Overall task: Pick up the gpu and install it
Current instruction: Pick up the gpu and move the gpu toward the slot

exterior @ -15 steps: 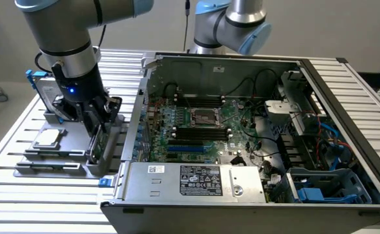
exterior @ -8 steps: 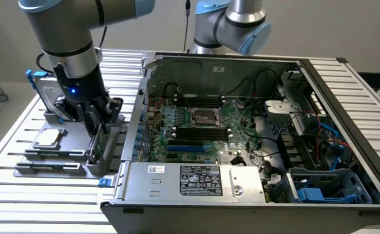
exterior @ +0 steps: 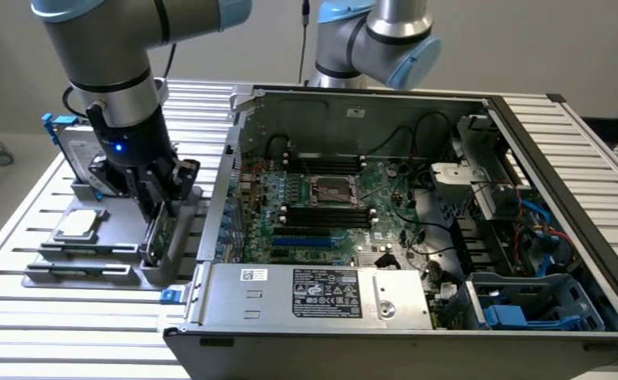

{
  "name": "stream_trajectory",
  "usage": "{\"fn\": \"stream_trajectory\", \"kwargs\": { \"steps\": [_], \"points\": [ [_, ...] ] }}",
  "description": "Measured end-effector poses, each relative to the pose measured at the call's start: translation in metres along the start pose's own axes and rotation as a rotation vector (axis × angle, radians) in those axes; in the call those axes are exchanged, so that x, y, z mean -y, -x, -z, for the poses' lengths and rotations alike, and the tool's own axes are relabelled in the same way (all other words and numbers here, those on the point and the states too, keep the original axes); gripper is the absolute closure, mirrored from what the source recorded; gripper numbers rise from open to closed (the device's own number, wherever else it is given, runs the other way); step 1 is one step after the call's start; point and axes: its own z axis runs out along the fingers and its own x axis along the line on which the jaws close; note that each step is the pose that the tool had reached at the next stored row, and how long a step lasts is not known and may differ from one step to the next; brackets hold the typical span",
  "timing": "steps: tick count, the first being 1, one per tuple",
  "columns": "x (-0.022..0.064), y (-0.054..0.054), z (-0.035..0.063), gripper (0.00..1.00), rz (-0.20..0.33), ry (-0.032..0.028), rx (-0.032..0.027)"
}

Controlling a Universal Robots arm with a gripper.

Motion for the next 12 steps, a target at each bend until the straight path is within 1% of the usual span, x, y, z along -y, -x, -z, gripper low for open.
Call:
{"fn": "stream_trajectory", "kwargs": {
  "steps": [6, 7, 9, 10, 12],
  "points": [
    [-0.0001, 0.0, -0.0003, 0.58, 0.0, 0.0, 0.0],
    [-0.0001, 0.0, -0.0003, 0.6, 0.0, 0.0, 0.0],
    [-0.0001, 0.0, -0.0004, 0.6, 0.0, 0.0, 0.0],
    [-0.0001, 0.0, -0.0004, 0.67, 0.0, 0.0, 0.0],
    [-0.0001, 0.0, -0.0004, 0.67, 0.0, 0.0, 0.0]
  ]
}}
